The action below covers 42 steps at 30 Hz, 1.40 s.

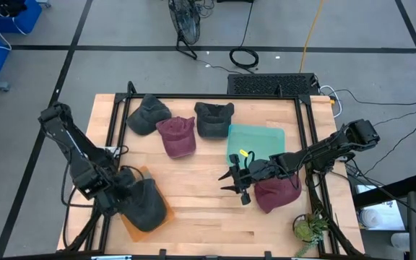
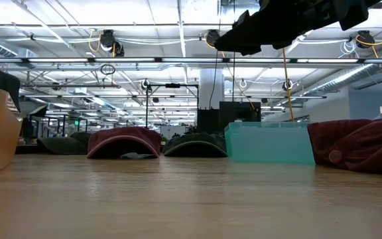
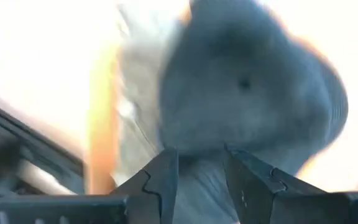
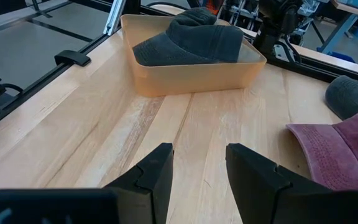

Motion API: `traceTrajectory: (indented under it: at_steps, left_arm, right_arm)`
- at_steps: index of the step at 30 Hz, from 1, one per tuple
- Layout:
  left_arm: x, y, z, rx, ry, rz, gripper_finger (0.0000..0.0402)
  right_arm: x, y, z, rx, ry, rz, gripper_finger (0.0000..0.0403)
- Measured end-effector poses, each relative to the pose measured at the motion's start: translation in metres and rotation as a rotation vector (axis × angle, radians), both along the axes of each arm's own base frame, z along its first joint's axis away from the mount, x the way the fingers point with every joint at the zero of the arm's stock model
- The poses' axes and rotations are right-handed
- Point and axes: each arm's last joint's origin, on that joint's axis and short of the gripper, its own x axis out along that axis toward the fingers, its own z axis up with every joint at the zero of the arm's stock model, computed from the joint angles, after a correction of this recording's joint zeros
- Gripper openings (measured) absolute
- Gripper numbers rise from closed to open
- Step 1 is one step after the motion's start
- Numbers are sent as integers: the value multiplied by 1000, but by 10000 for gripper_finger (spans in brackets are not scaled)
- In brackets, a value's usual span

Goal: Pick & Place hat
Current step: Put the bottom black cap into the orange bin

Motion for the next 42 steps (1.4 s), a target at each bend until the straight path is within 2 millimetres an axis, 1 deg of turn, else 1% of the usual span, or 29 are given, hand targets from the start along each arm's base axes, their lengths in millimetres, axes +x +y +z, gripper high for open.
traceTrajectory:
  at_steps: [2, 4, 6, 8, 10, 12, 15, 17, 19, 23, 26, 29, 32, 38, 42]
  left_arm:
    - [2, 6, 6, 86, -82, 23, 131]
    - [7, 9, 8, 182, -207, 30, 131]
    - [15, 9, 6, 244, -312, 3, 131]
    - [24, 8, -2, 264, -340, -27, 131]
    - [32, 8, -13, 252, -308, -44, 131]
    - [36, 11, -26, 231, -235, -40, 131]
    - [37, 16, -46, 209, -109, -14, 131]
    - [37, 19, -56, 212, -58, -5, 131]
    - [38, 21, -64, 217, -45, -2, 131]
    - [41, 24, -75, 201, -71, -12, 131]
    - [44, 27, -78, 194, -75, -27, 131]
    - [47, 28, -73, 183, -57, -60, 131]
    - [50, 29, -62, 162, -68, -80, 131]
    - [53, 30, -24, 150, -94, -81, 131]
    - [57, 21, 1, 107, -162, -98, 131]
  right_arm:
    - [0, 0, 0, 0, 1, 0, 134]
    - [0, 0, 0, -1, 2, 0, 134]
    - [0, 0, 0, -1, 3, 0, 134]
    - [0, 0, 0, -1, 4, 0, 134]
    - [0, 0, 0, -2, 5, 0, 134]
    - [0, 0, -1, -3, 10, 0, 134]
    - [0, 0, -1, -3, 10, 0, 134]
    - [0, 0, -1, -3, 10, 0, 134]
    - [0, 0, -1, -3, 10, 0, 134]
    - [0, 0, -1, -3, 11, 0, 134]
    - [0, 0, -1, -3, 11, 0, 134]
    - [0, 0, -1, -3, 11, 0, 134]
    - [-1, 0, -1, -4, 13, 0, 134]
    - [-1, 0, -2, -6, 20, 0, 134]
    - [-2, -1, -4, -11, 42, -1, 134]
